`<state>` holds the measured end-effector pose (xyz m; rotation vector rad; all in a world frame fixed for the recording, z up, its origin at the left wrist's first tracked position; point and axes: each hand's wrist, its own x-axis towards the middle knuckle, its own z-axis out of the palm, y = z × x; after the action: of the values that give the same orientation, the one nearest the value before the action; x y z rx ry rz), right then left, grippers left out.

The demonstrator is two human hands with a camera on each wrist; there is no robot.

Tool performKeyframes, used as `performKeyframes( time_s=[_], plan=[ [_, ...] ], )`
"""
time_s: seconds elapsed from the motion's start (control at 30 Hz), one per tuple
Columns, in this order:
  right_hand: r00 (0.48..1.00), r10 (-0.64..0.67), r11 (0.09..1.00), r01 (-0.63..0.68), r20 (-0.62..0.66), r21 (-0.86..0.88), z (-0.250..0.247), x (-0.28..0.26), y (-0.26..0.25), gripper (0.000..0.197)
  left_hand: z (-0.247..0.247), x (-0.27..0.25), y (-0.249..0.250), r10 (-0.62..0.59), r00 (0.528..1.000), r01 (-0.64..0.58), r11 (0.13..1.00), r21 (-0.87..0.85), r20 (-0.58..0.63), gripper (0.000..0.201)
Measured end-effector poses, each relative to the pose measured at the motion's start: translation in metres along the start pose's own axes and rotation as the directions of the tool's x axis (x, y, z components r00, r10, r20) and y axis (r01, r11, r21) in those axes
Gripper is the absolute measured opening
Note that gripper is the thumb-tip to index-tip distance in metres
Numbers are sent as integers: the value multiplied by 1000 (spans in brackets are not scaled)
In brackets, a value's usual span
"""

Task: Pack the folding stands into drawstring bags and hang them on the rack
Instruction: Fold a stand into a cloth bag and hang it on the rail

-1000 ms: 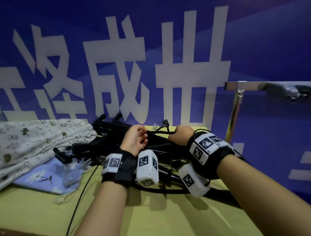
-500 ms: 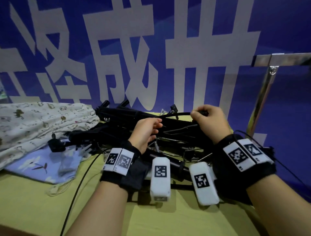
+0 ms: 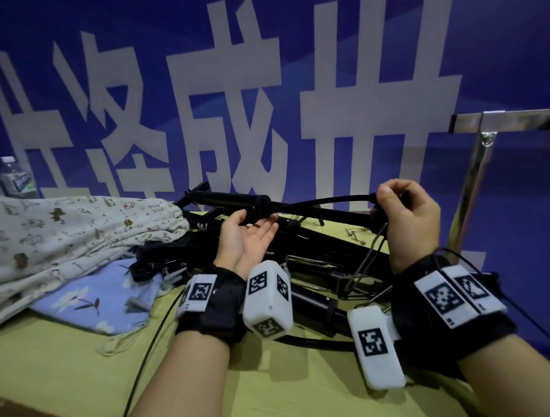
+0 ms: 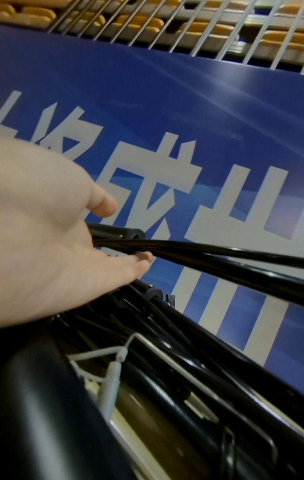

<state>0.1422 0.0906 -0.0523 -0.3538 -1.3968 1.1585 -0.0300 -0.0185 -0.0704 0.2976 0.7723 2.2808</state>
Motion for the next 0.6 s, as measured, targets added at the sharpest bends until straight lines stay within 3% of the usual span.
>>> performKeyframes(
  time_s=[0.07,0.17,0.37,0.5,0.6],
  plan=[
    [994,-83,996,85,65,-19,1,-5,-5,23,-3,1,4,18,1000,-19,998,-66,-7,30],
    [989,-115,992,110,95,55,4,-9,-14,23,-10,5,7,44,999,-47,990,-135,-26,20],
    [991,124,978,-112,-57,177,27,-22,1,23,-14,15,6,56,998,-56,995,-79,-4,23],
    [949,313,903,-285,-37,321,20,-14,-1,22,-15,16,14,75,997,-73,992,-101,15,41],
    [935,354,892,-331,-23,308,6,-3,-2,24,-12,11,18,37,999,-35,992,-121,22,44]
  ],
)
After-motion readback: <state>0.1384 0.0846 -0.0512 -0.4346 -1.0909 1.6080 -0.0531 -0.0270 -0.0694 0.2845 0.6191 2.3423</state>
